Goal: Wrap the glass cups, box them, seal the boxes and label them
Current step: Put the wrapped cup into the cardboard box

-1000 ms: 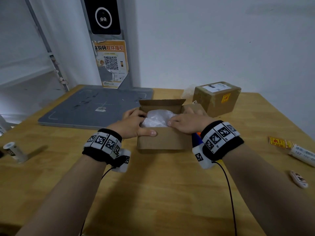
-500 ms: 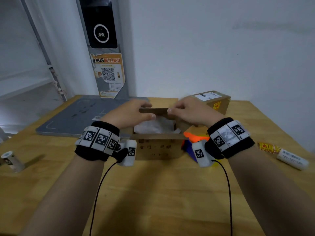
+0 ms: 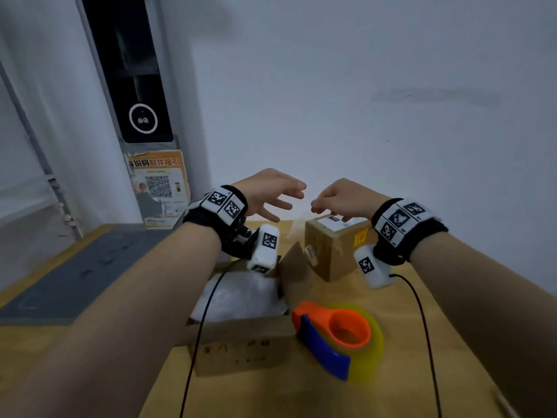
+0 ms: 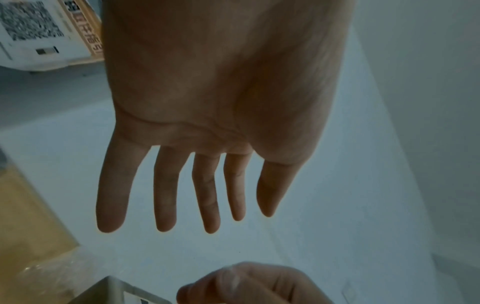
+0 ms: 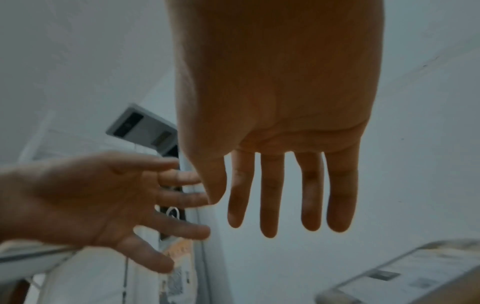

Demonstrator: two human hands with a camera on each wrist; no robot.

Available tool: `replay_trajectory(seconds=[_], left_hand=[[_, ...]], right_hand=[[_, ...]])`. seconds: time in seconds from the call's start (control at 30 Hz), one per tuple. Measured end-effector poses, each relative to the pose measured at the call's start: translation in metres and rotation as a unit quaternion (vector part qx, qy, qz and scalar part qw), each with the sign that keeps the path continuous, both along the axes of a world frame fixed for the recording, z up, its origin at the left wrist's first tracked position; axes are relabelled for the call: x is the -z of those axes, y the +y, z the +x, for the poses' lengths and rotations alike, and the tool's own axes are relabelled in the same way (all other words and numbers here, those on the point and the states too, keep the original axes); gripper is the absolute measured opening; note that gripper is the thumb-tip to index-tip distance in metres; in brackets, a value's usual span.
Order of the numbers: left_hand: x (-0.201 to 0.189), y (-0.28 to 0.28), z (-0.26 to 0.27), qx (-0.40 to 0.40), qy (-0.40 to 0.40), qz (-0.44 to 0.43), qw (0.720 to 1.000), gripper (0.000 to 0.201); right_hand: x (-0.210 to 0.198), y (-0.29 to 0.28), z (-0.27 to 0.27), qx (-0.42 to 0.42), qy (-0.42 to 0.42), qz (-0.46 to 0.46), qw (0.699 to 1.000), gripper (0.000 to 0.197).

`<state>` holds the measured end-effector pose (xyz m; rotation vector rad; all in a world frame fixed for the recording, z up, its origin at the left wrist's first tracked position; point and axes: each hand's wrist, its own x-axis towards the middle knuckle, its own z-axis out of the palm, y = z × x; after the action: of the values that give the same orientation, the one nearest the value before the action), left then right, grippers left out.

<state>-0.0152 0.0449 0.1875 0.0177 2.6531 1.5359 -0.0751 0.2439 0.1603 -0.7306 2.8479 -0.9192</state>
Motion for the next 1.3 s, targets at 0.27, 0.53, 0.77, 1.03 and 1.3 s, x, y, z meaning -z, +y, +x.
replay_trajectory(seconds=[0.27, 0.53, 0.77, 1.03, 1.3], left_hand=[[0.019, 0.004, -0.117, -0.032, -0.099, 0.064, 0.992, 0.05], [0.044, 0.031, -0.2, -0.051, -0.173, 0.11, 0.977, 0.036], [0.08, 0.045, -0.253, -0.068, -0.169, 0.066, 0.981, 0.038], [0.129, 0.028, -0.277, -0.095, -0.217, 0.05, 0.97, 0.055], [0.169, 0.017, -0.282, -0.136, -0.237, 0.048, 0.961, 0.057]], right_hand=[[0.047, 0.002, -0.107, 0.011, -0.047, 0.053, 0.997, 0.038], [0.068, 0.017, -0.159, 0.023, -0.074, 0.094, 0.993, 0.031], [0.061, 0.028, -0.181, 0.02, -0.107, 0.136, 0.985, 0.028], [0.061, 0.039, -0.195, 0.027, -0.12, 0.192, 0.974, 0.038], [0.065, 0.04, -0.194, 0.039, -0.117, 0.172, 0.977, 0.037]])
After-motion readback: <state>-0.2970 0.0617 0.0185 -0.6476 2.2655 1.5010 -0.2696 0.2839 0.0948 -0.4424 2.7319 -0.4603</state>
